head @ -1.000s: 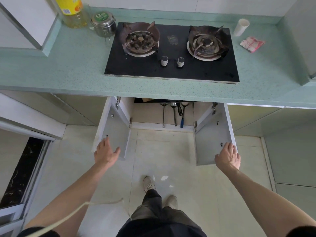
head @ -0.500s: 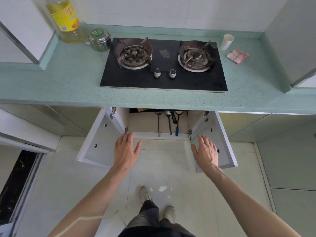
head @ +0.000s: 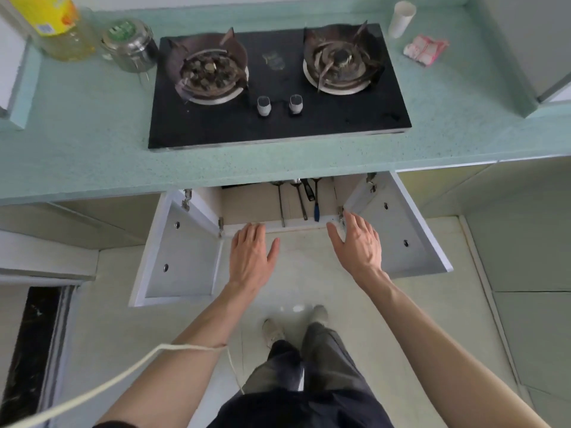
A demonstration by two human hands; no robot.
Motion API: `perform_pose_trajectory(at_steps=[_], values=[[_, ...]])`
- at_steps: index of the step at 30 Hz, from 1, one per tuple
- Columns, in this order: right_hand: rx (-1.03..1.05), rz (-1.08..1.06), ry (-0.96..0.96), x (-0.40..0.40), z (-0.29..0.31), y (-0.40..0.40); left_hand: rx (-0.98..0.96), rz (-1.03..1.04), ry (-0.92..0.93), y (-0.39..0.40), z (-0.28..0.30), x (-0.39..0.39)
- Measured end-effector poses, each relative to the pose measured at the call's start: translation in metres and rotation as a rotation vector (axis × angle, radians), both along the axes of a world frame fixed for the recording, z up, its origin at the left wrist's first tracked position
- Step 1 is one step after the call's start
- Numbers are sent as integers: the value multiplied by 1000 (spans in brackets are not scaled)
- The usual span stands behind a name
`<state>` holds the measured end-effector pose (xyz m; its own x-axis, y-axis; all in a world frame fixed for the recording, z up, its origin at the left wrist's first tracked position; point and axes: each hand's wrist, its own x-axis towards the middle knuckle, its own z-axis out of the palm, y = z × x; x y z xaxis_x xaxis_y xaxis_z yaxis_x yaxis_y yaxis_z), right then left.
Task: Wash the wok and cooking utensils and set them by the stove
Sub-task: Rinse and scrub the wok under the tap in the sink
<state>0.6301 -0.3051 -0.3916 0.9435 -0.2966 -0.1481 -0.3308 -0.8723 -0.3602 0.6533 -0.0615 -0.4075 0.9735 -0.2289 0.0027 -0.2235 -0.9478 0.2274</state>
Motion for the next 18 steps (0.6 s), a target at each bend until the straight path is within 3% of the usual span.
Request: perform_pose_trajectory(at_steps=[8, 18], values=[[117, -77, 97, 30, -37, -16, -40, 1, 43, -42, -44, 34], [194, -168, 179, 86, -155, -37, -136, 88, 12, -83, -162, 106]])
